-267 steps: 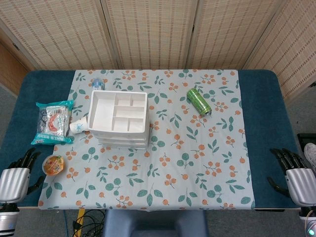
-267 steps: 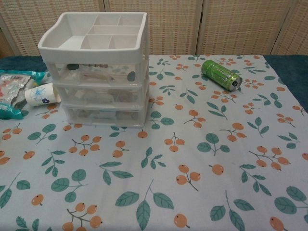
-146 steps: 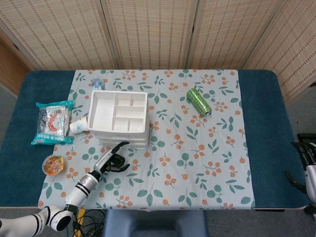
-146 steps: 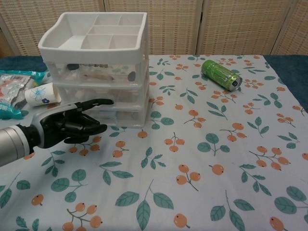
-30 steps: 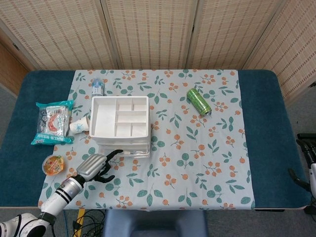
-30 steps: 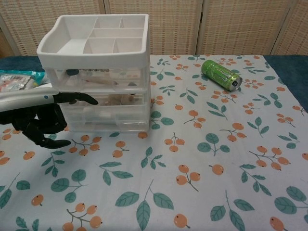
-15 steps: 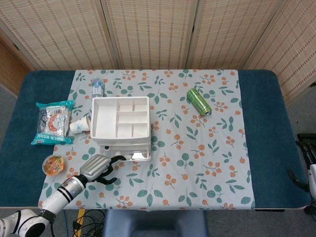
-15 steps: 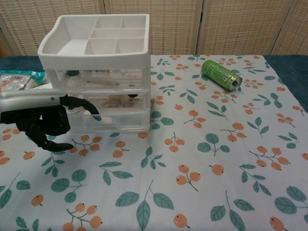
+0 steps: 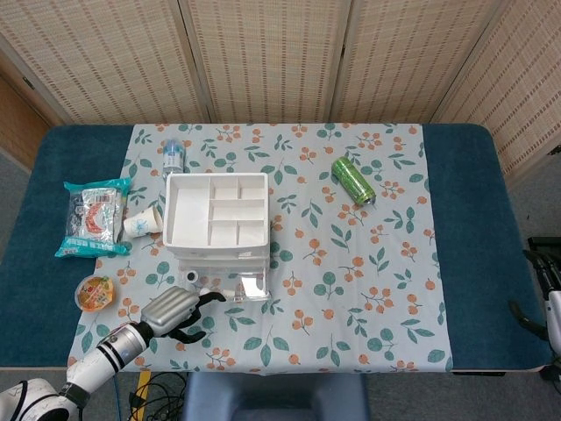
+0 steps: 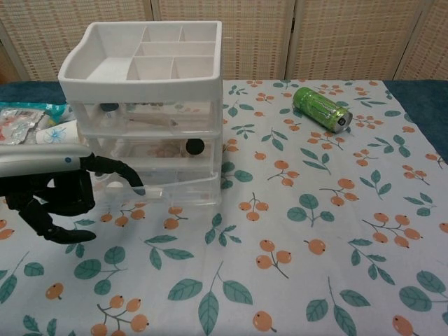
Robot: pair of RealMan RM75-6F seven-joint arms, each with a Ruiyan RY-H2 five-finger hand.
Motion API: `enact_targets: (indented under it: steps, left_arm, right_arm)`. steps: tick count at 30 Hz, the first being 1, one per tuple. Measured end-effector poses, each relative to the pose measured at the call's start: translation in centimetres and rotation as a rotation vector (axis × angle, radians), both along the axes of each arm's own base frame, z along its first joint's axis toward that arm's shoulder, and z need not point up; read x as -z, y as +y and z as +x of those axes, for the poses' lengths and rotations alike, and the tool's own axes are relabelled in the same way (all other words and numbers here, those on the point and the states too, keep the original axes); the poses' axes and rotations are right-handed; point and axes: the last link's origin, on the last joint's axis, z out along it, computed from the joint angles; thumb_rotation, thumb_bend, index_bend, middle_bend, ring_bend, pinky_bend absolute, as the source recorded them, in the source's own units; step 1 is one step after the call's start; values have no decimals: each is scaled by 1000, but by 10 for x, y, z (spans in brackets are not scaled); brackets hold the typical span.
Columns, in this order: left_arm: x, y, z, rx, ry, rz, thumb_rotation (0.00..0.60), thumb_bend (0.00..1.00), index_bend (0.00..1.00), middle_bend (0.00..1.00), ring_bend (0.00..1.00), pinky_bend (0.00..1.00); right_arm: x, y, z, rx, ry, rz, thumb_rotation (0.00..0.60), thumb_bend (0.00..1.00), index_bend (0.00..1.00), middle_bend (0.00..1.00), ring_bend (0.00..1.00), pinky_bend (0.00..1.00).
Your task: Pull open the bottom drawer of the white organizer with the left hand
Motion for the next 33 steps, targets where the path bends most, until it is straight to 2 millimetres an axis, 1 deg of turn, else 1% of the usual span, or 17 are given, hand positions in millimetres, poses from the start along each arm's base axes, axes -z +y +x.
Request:
enact_targets:
  steps: [12,14,17,19,30,33]
  left_arm:
    - [-3,-9,-1,29,38,-26,600,306,222,923,1000,1000]
    - [-3,-9,-1,32,36,-21,600,305,197,923,1000,1000]
    - [-5,-9,0,37,28,-5,600,305,122,923,1000,1000]
    - [-7,-9,0,40,22,6,600,306,102,923,1000,1000]
    - [-17,-18,5,80,-12,26,600,306,118,919,1000,1000]
    - [-22,-16,9,108,-14,39,600,306,189,918,1000,1000]
  right_arm:
    - [1,-1,0,-4,-4,2,600,280,125,177,169,168]
    - [1,-1,0,-4,-4,1,600,280,125,177,169,168]
    - [0,0,0,-5,-4,-1,600,279,125,177,169,168]
    - [0,0,0,-6,-3,-3,600,280,125,177,169,168]
    - [-1,2,0,-2,-2,-3,600,279,125,177,169,168]
    - [-2,2,0,-5,1,-3,600,279,125,177,169,168]
